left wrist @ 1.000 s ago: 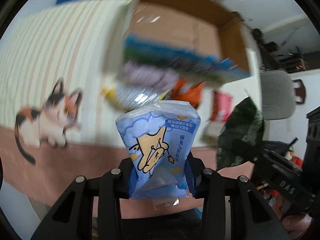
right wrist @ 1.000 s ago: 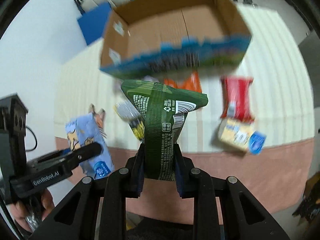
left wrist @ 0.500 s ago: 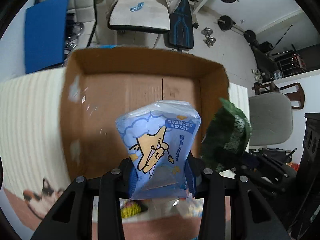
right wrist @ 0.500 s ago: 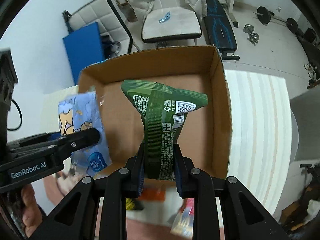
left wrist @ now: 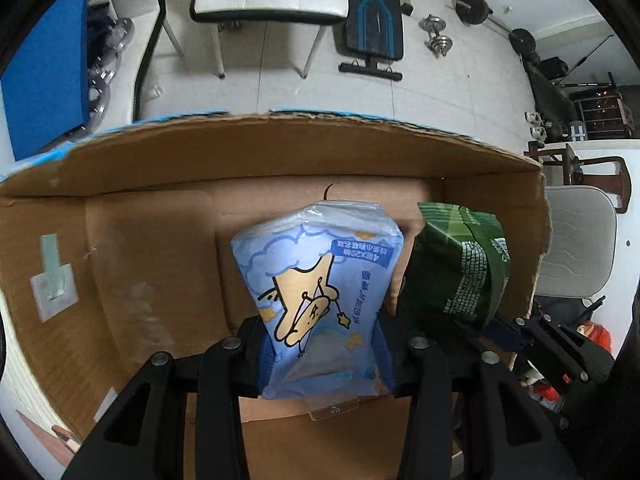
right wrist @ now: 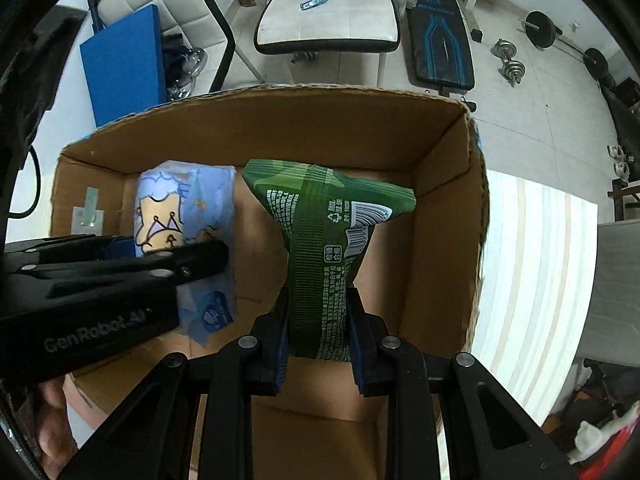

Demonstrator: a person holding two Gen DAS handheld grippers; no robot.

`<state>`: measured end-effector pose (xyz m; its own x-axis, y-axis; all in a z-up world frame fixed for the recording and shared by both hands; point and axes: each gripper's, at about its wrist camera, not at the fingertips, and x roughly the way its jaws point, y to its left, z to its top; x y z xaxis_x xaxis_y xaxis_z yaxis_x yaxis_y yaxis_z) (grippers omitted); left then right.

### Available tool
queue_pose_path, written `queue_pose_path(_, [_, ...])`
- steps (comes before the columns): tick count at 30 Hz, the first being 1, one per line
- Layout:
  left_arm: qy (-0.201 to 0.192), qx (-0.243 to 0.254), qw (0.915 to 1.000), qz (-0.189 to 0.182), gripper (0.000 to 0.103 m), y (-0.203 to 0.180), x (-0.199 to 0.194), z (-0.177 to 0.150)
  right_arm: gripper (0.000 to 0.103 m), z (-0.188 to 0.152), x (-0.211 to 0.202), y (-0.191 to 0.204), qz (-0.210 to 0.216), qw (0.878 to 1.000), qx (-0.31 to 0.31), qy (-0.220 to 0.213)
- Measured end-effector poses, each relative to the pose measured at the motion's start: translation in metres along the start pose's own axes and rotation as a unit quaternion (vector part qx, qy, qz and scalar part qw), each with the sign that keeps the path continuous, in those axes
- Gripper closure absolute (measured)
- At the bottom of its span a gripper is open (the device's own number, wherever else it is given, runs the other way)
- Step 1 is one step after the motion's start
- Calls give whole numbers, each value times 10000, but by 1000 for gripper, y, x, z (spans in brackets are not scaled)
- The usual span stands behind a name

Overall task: Organize soft objects
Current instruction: 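Carry both packs into the cardboard box and open both tools, then grasp the black shoe wipe pack with left tool while right grasps soap box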

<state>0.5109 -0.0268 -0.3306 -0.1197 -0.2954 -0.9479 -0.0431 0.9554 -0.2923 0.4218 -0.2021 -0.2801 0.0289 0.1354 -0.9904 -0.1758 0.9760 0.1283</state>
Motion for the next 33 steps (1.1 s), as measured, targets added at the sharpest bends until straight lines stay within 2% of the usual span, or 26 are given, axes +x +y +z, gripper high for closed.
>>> queue_pose_path(3, [152, -174, 9997, 88, 62, 2, 8, 4, 76, 9, 8, -3, -56, 10000, -17, 71])
queue_pose_path(4, [162, -165, 9996, 155, 58, 1, 8, 4, 75, 12, 11, -3, -58, 9999, -31, 87])
queue_pose_path(6, [106, -146, 9995, 240, 49, 1, 6, 3, 73, 14, 12, -3, -78, 9998, -44, 152])
queue_pose_path(7, [72, -134, 9996, 250, 45, 1, 3, 1, 68, 15, 12, -4, -104, 9998, -51, 161])
queue_pose_path(9, [9, -122, 9996, 267, 27, 0, -2, -3, 63, 16, 11, -6, -127, 9998, -46, 157])
queue_pose_path(12, [-101, -81, 9994, 314, 15, 0, -12, -13, 50, 12, 4, -9, -106, 9999, -12, 119])
queue_pose_path(14, [-168, -31, 9990, 410, 13, -2, -20, -21, 30, 8, -2, -11, -56, 10000, 24, 66])
queue_pose_path(17, [-342, 2, 9979, 551, 13, -4, -35, -38, 11, 0, -11, -8, -48, 10000, -12, 19])
queue_pose_path(19, [-465, -5, 9970, 613, 13, -5, -44, -50, 9, -8, -18, -4, -54, 10000, -62, -38])
queue_pose_path(22, [-646, -13, 9957, 661, 12, -6, -60, -70, 0, -21, -30, 1, 14, 9999, -24, -161])
queue_pose_path(27, [-1020, 32, 9918, 772, 12, -8, -91, -110, 0, -49, -57, 8, -9, 9987, 46, -501])
queue_pose_path(33, [-1589, 259, 9823, 963, 12, -19, -129, -166, 0, -95, -102, 22, 49, 9905, -139, -1364])
